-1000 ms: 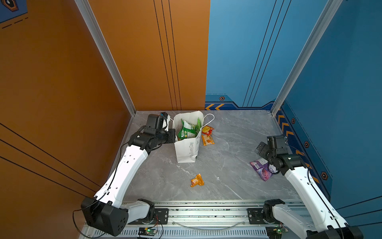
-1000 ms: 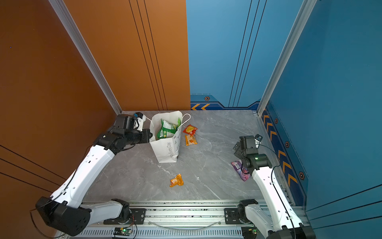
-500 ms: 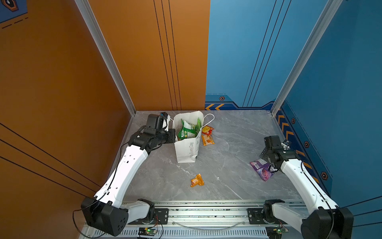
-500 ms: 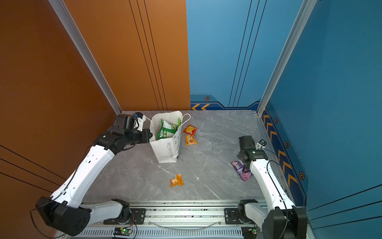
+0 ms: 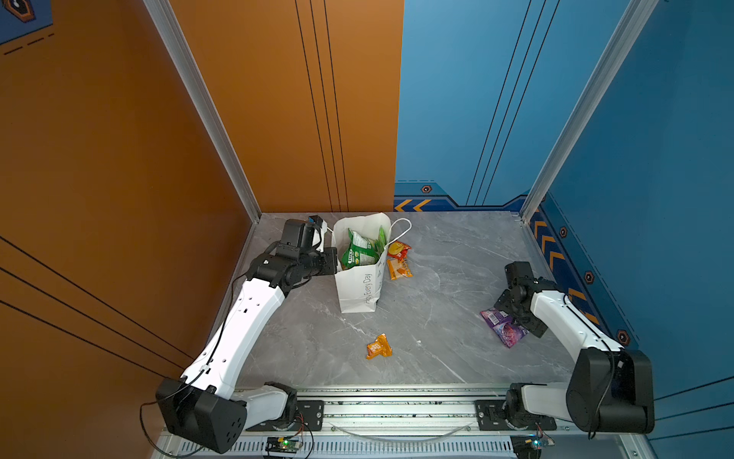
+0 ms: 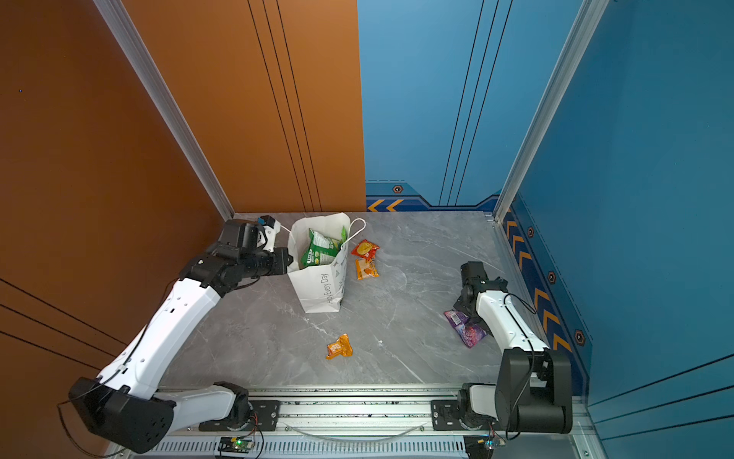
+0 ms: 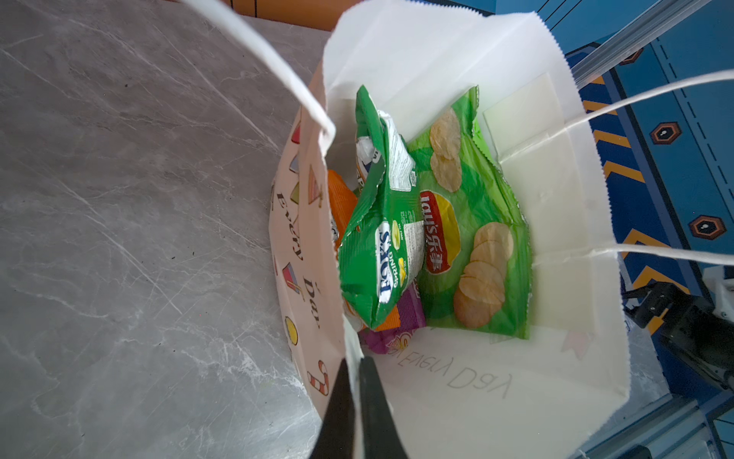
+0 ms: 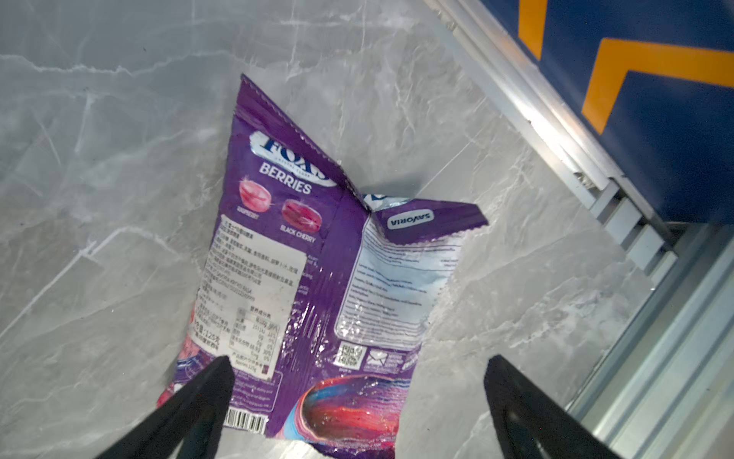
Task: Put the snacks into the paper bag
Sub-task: 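Lower the right gripper and grasp the purple bag by its edge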
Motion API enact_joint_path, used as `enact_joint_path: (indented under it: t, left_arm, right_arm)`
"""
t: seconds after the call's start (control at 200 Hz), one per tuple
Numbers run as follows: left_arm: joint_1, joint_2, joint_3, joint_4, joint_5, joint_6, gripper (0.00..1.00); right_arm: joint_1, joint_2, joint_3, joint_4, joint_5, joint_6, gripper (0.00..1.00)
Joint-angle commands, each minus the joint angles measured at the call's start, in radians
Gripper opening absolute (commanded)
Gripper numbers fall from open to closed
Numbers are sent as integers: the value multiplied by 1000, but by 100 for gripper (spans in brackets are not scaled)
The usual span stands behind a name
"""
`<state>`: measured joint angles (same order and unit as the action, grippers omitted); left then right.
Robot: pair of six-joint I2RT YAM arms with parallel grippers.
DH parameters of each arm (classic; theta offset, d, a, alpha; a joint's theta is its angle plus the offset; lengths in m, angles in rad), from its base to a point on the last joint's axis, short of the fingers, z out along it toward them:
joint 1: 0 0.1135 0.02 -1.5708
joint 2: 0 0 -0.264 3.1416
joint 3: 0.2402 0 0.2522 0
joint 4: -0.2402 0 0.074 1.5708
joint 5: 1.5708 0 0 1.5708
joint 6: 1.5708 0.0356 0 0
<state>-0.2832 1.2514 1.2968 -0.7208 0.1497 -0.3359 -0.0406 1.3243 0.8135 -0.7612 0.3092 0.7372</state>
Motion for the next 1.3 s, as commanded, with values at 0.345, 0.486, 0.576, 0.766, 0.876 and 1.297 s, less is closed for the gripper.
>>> enact_joint_path:
  t: [0.345, 0.486, 0.576, 0.766, 0.876, 1.297]
  left_arm:
    - [58, 2, 3, 65, 41, 3, 0]
    - [59, -6, 4, 66, 39, 5, 0]
    - [59, -8, 1, 67, 39, 4, 0]
    - [58, -9, 4, 67, 47, 3, 0]
    - [53, -12, 3, 67, 48, 3, 0]
    - [35, -10, -2, 67, 16, 15, 0]
  right_arm:
    - [173, 219, 46, 116, -127, 30, 100]
    - [325, 345, 172, 63, -96, 39, 100]
    - [420, 396, 241, 40, -77, 56, 100]
    - [548, 424, 319, 54, -95, 97, 100]
    - [599, 414, 353, 57, -109, 101, 100]
    - [493, 152, 292, 23, -103, -56, 100]
